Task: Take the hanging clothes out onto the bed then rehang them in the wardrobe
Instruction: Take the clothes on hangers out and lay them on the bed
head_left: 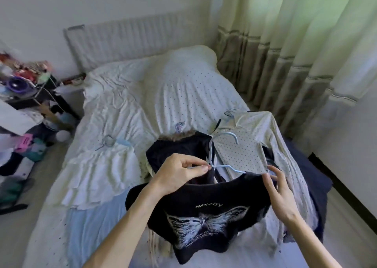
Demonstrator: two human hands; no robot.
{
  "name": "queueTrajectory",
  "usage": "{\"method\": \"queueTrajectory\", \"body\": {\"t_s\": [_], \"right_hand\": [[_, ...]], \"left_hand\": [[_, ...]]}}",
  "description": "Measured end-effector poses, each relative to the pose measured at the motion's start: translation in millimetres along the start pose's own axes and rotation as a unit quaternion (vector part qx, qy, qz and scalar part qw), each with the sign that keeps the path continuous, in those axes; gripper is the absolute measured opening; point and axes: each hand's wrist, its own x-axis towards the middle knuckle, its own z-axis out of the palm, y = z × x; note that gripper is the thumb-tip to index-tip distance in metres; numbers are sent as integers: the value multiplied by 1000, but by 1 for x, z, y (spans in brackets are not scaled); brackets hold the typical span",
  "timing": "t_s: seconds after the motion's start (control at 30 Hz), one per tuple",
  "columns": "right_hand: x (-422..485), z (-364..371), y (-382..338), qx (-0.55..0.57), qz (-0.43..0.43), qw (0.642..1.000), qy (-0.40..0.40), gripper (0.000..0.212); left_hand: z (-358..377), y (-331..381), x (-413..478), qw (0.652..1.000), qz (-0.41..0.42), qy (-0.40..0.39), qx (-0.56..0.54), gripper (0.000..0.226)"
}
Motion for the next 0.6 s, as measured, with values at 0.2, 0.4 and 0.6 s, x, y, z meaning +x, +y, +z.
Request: {"method": "queueTrajectory", "body": {"t_s": [0.2,0.4,0.6], "right_hand": [[56,16,1,40,38,996,-64,69],[125,61,-17,-23,72,988,-134,82],[219,129,-22,-102,76,987,-93,63]], "left_hand": [[-46,-2,44,996,-7,84,22,17],[-95,-22,130,984,-26,171,51,21],[-129,-86,248,983,-38,160,86,25]]}}
